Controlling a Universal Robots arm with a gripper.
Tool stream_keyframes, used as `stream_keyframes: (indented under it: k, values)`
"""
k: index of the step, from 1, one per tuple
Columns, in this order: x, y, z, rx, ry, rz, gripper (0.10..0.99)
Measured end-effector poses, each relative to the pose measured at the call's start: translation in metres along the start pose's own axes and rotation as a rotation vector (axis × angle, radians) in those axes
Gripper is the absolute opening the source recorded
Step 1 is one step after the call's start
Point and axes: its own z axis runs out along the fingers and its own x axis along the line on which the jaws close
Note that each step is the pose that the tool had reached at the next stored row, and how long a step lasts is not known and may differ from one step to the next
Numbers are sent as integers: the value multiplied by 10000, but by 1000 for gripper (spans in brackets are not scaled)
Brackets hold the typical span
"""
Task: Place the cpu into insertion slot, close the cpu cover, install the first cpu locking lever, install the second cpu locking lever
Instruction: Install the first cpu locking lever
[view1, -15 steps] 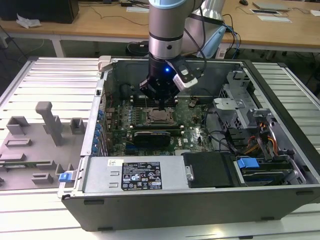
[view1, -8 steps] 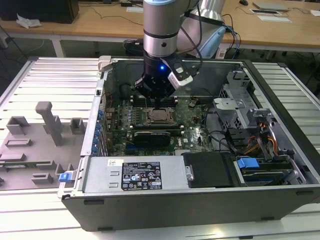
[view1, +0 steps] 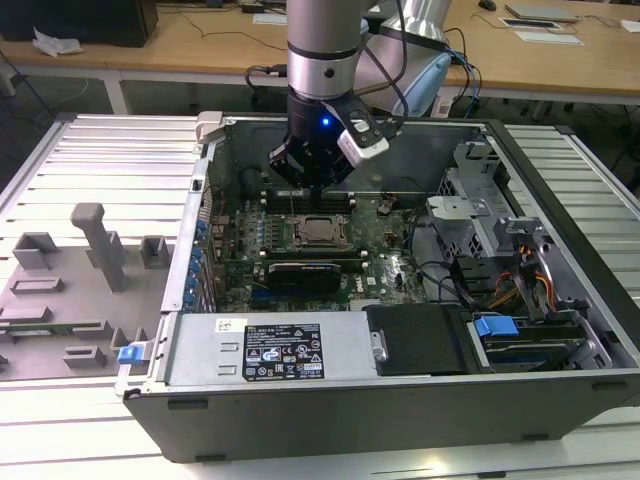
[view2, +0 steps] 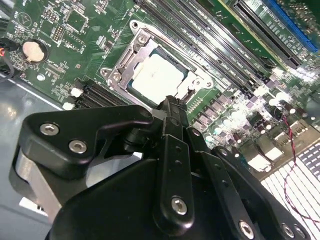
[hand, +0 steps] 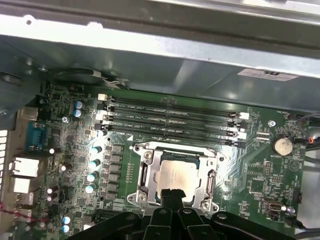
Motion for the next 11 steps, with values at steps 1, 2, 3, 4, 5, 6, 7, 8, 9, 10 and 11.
stream_keyframes:
  k: [1,2,3,4,5,6,7,8,9,10,11]
  values:
    - [-1,0,-22,0,0,0,106]
    - [-1,0,-40,0,0,0,106]
    - [-1,1,-46,-1,-1,0,106]
    - [-1,1,-46,-3,-2,0,106]
    - [-1,1,-46,-3,-1,0,106]
    - [-1,1,-46,-3,-1,0,106]
    - [-1,0,-46,-2,-1,0,106]
    - [3,1,-47,-2,-1,-1,106]
    - [14,2,-47,-2,-3,-1,106]
    - [30,4,-47,0,-6,0,106]
    - [46,6,-47,1,-11,0,106]
